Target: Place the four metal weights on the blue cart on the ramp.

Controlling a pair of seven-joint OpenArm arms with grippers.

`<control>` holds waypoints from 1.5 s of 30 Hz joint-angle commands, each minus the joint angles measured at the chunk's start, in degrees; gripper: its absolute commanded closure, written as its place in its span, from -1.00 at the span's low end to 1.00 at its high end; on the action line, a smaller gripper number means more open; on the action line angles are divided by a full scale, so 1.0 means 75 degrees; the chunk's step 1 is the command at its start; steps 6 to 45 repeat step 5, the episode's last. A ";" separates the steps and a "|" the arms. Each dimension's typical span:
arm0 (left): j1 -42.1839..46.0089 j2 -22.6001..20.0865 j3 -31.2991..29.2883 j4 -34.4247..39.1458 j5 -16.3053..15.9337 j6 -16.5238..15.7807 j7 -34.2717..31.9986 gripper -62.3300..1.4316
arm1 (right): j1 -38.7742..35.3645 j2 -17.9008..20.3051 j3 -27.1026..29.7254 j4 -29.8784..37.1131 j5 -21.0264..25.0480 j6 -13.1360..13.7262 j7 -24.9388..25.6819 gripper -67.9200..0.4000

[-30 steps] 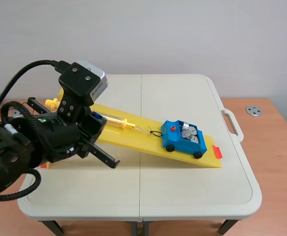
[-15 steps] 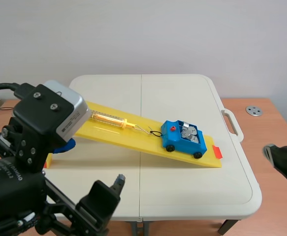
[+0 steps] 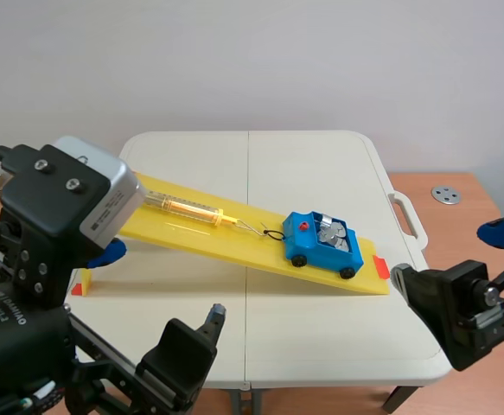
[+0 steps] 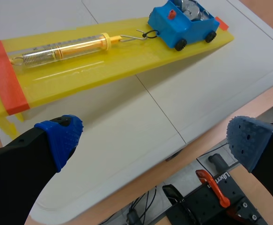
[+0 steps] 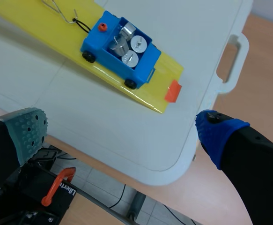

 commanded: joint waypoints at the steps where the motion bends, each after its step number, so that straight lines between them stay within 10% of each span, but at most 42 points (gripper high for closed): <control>1: -0.0105 -0.0064 -0.0172 0.0685 -0.0367 0.0265 -0.1107 -1.00 | 0.0093 0.0125 0.0070 0.0667 0.0102 -0.0157 0.1113 -0.95; 45: -0.0105 -0.0067 -0.0172 0.0685 -0.0364 0.0265 -0.1224 -1.00 | 0.0093 0.0125 -0.0009 0.0667 0.0052 -0.0157 0.1113 -0.95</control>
